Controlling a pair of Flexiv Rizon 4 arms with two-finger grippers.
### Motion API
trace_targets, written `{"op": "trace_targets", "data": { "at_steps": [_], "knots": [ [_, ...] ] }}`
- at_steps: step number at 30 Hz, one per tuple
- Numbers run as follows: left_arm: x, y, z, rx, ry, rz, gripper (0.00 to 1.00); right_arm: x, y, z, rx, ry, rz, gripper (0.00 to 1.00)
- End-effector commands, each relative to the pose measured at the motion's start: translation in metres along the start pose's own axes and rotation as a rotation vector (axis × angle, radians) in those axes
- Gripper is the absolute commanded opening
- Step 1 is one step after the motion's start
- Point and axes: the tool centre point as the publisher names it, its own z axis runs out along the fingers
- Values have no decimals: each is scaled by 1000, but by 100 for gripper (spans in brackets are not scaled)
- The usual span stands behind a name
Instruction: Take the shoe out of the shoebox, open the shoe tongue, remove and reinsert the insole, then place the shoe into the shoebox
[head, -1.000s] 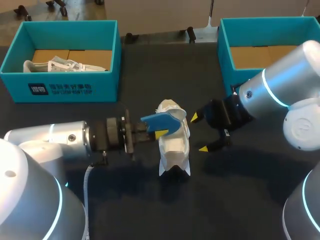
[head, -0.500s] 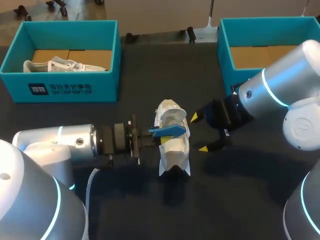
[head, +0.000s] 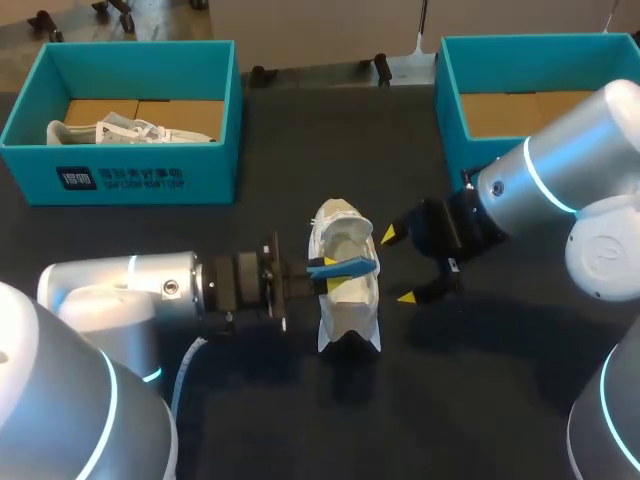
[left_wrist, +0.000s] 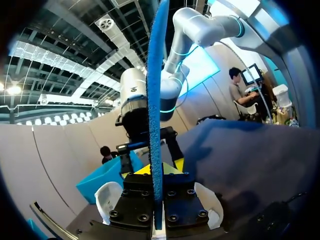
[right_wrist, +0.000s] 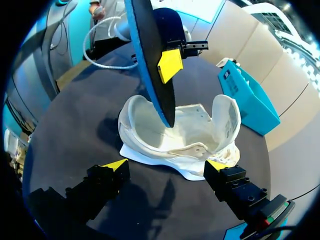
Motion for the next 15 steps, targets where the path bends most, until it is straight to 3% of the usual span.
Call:
{"op": "trace_targets", "data": {
  "at_steps": [1, 10, 15],
  "knots": [
    [2, 6, 10, -9, 12, 17, 0, 1, 0, 1, 0, -2, -2, 100],
    [3, 18, 13, -15, 28, 37, 0, 1, 0, 1, 0, -2, -2, 100],
    [0, 13, 14, -2, 28, 54, 0, 1, 0, 1, 0, -2, -2, 100]
  ]
}}
